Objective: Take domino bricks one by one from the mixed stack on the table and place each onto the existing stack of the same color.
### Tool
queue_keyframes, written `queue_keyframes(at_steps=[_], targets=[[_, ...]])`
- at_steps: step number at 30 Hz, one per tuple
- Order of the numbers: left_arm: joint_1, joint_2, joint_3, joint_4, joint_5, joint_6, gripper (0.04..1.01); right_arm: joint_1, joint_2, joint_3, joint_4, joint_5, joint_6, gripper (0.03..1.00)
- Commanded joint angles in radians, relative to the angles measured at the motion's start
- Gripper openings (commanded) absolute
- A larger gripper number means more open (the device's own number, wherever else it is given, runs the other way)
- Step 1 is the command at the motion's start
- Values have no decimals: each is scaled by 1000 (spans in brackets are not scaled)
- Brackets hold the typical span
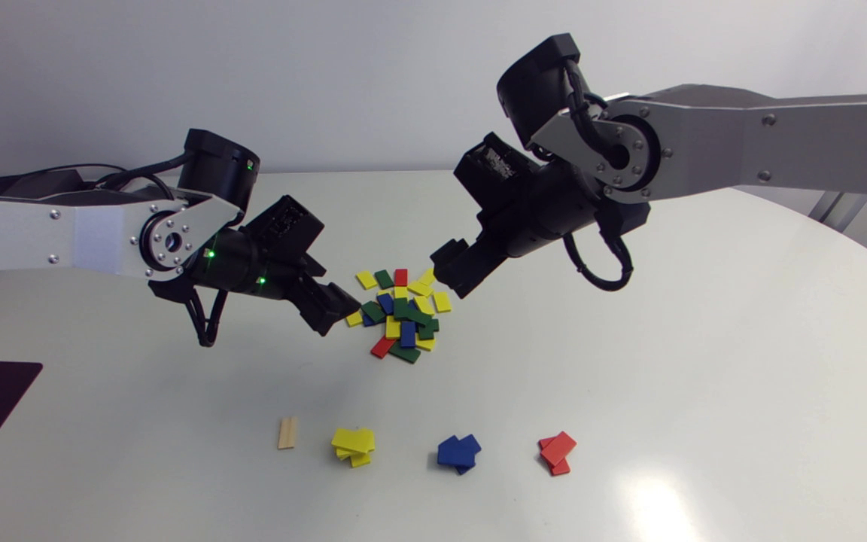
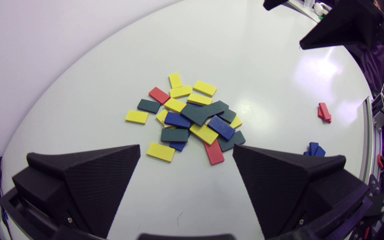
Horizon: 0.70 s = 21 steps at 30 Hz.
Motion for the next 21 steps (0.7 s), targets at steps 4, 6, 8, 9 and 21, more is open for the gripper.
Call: queue_keyframes(at_steps=[4, 6, 8, 9, 21], targets=[[-1, 50, 47, -9, 7, 10, 992, -25, -39, -32, 12, 0, -7, 974], [-6, 66, 55, -8, 7, 8, 992, -34, -42, -31, 12, 0, -13, 974], [-8, 86, 61, -2, 7, 7, 992, -42, -49, -29, 12, 2, -18, 974], [-8, 95, 67, 0, 7, 7, 992, -46, -52, -28, 12, 2, -21, 974], [-49, 225, 194, -6, 7, -4, 990, -95, -72, -51, 12, -4, -36, 974]])
